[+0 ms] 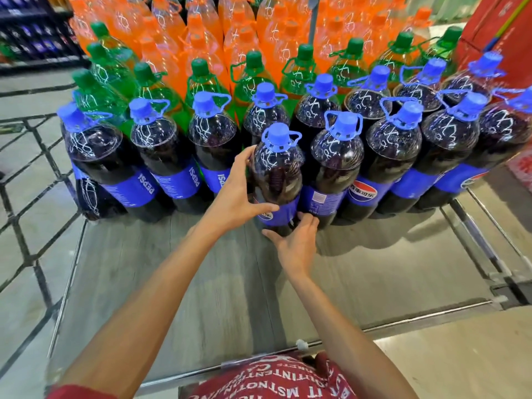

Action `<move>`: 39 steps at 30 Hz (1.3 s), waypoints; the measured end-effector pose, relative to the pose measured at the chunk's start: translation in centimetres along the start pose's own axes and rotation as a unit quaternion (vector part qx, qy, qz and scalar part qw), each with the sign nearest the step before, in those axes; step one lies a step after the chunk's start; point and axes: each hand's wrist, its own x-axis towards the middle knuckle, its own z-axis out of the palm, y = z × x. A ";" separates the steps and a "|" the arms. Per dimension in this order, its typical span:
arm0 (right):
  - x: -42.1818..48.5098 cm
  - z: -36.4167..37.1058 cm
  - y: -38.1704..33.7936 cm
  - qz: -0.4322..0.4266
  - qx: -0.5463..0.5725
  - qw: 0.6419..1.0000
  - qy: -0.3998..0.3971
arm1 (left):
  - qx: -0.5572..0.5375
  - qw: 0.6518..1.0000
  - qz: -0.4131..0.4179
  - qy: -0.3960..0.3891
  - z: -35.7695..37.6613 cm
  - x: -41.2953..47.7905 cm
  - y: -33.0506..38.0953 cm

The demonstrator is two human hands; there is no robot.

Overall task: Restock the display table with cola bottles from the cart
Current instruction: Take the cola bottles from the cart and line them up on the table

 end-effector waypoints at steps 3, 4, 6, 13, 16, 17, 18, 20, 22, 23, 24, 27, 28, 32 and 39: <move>0.0 0.0 0.2 -0.002 0.010 1.000 0.002 | -0.008 1.000 0.002 0.006 0.1 0.0 -0.2; 0.0 0.0 0.2 -0.002 0.013 1.000 0.002 | -0.012 1.000 0.002 0.007 0.1 0.0 -0.3; 0.1 0.1 0.2 -0.002 0.018 1.000 0.000 | -0.017 1.000 -0.001 0.008 0.1 -0.1 -0.4; -0.1 -0.3 0.5 -0.015 0.028 0.999 -0.017 | -0.019 0.999 -0.019 0.027 0.6 -0.8 -0.4; 0.1 -0.9 1.0 -0.027 0.031 0.998 -0.040 | -0.003 0.998 -0.047 0.052 1.1 -1.2 -0.1; 0.2 -1.1 1.1 -0.024 0.031 0.998 -0.051 | 0.011 0.996 -0.057 0.066 1.2 -1.4 -0.1; 0.3 -1.4 1.1 -0.022 0.028 0.998 -0.060 | 0.029 0.994 -0.063 0.080 1.4 -1.6 0.0; 0.6 -1.9 1.1 -0.023 0.011 0.997 -0.073 | 0.054 0.990 -0.078 0.100 1.7 -2.1 0.2; 0.7 -2.3 1.1 -0.030 -0.004 0.996 -0.086 | 0.063 0.988 -0.092 0.110 1.9 -2.4 0.1; 0.7 -2.4 1.1 -0.033 -0.002 0.995 -0.092 | 0.066 0.987 -0.098 0.109 2.0 -2.5 0.0; 0.7 -2.4 1.1 -0.036 0.006 0.995 -0.097 | 0.070 0.987 -0.101 0.106 2.1 -2.6 0.0; 0.8 -2.1 1.1 -0.013 0.031 0.993 -0.114 | 0.093 0.985 -0.107 0.096 2.2 -3.2 -0.4; 0.9 -2.1 1.0 -0.004 0.033 0.992 -0.120 | 0.102 0.985 -0.106 0.093 2.2 -3.5 -0.5; 1.0 -3.0 0.5 0.018 0.013 0.988 -0.151 | 0.156 0.982 -0.104 0.032 1.7 -4.6 -0.9; -0.2 -5.9 0.5 0.049 -0.105 0.973 -0.200 | 0.332 0.928 -0.050 -0.161 -0.3 -6.1 -1.7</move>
